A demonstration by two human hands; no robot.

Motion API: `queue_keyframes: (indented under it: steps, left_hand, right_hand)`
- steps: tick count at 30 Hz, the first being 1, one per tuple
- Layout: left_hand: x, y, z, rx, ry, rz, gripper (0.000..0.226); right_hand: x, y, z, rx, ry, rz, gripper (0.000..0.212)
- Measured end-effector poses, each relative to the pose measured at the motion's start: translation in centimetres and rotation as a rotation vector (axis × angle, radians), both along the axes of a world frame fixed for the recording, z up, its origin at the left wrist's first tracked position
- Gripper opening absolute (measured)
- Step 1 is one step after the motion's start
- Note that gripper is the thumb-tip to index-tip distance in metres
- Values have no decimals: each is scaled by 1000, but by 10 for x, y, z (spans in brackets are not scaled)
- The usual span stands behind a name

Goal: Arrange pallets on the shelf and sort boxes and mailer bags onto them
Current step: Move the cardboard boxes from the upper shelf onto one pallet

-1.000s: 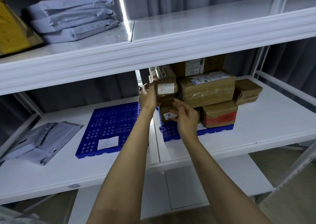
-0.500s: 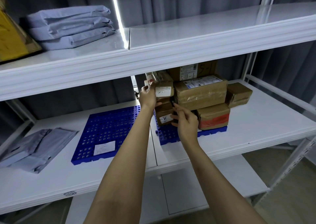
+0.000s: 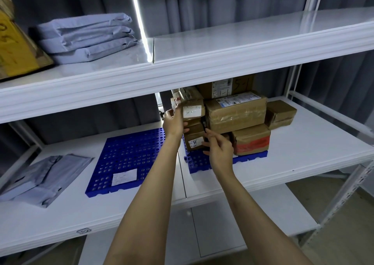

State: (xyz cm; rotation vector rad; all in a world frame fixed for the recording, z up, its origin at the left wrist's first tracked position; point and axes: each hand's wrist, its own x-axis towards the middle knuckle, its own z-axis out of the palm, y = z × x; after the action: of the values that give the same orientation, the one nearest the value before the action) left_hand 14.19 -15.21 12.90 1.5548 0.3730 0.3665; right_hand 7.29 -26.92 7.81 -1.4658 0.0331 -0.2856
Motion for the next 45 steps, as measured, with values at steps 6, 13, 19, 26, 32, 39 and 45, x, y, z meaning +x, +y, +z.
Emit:
queue_keyframes:
  steps: [6, 13, 19, 26, 32, 39, 45]
  left_hand:
    - [-15, -4, 2, 52, -17, 49, 52]
    - [-65, -23, -30, 431, -119, 70, 43]
    - [-100, -30, -45, 810, -223, -18, 48]
    - [-122, -47, -23, 949, -424, -102, 57]
    - [-128, -79, -10, 982, -464, -230, 51]
    - [-113, -116, -14, 1041, -483, -288, 48]
    - [-74, -163, -28, 1124, -434, -268, 45]
  right_hand:
    - [-3, -3, 0, -18, -7, 3, 26]
    - [-8, -20, -1, -204, -83, -31, 30]
    - [-20, -32, -6, -466, -194, -199, 33]
    - [-44, -51, -1, -571, -102, -393, 39]
    - [-63, -81, 7, -602, -59, -526, 43]
    - [-45, -127, 10, -578, 5, -628, 44]
    - [17, -194, -6, -605, 152, -615, 56]
